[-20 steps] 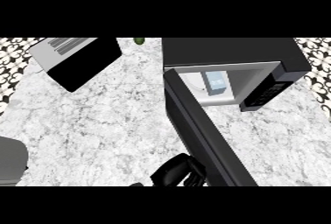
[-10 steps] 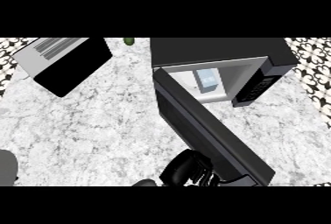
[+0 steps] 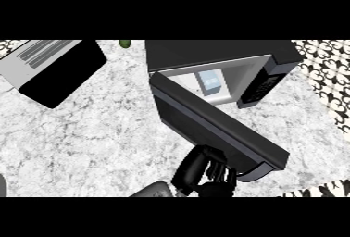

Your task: Pick up the milk, place it into the microwave and close the microwave

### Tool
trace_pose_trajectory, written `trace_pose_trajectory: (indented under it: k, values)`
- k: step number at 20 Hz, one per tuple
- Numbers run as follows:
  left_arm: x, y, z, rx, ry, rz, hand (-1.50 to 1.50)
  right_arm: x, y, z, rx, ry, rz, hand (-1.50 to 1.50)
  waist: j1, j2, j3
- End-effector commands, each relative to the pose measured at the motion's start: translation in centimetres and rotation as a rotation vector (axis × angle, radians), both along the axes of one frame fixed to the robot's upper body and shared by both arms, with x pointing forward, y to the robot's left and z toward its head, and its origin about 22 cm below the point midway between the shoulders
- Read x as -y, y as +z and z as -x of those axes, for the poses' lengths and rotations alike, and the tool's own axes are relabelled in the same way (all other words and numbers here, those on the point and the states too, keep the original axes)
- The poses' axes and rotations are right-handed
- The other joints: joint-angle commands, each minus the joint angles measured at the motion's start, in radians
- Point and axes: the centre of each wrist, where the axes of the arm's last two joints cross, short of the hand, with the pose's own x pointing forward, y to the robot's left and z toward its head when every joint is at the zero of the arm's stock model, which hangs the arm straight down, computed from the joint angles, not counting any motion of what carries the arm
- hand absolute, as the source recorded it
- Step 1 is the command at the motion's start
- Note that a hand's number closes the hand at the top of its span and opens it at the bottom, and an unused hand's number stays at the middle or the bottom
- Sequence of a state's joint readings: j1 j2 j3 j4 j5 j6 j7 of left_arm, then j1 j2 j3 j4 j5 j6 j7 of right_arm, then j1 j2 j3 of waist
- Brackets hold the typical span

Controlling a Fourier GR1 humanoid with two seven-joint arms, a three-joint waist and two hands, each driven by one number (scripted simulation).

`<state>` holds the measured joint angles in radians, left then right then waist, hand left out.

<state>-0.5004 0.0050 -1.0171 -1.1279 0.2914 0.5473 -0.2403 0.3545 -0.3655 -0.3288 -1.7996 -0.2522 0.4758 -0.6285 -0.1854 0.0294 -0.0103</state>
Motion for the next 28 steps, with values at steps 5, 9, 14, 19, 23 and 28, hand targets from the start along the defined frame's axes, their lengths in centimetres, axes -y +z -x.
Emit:
trace_pose_trajectory:
  k: [5, 9, 14, 19, 23, 28]
  values:
    - [0.5, 2.9, -3.0, 0.025, 0.122, 0.154, 1.50, 0.2, 2.2, -0.8, 0.032, 0.106, -0.010, -1.50, -0.063, 0.018, 0.000]
    - [0.5, 3.7, -4.7, 0.019, 0.156, 0.176, 1.50, -0.1, 3.3, -1.4, 0.028, 0.144, 0.010, -1.50, -0.077, 0.027, 0.001]
    - [0.5, 4.8, -6.8, -0.012, 0.201, 0.197, 1.50, 0.5, 4.6, -1.9, 0.030, 0.155, 0.023, -1.50, -0.091, 0.035, 0.003]
    - [0.5, 6.0, -8.9, 0.000, 0.236, 0.223, 1.50, 0.9, 5.7, -2.3, 0.028, 0.170, 0.046, -1.50, -0.118, 0.048, 0.002]
    - [0.3, 6.8, -10.2, 0.018, 0.259, 0.278, 1.50, 1.2, 6.0, -2.7, 0.040, 0.161, 0.026, -1.50, -0.118, 0.055, 0.003]
    - [0.3, 8.0, -11.7, 0.035, 0.280, 0.304, 1.50, 1.7, 7.2, -3.4, 0.063, 0.178, 0.028, -1.50, -0.138, 0.063, 0.004]
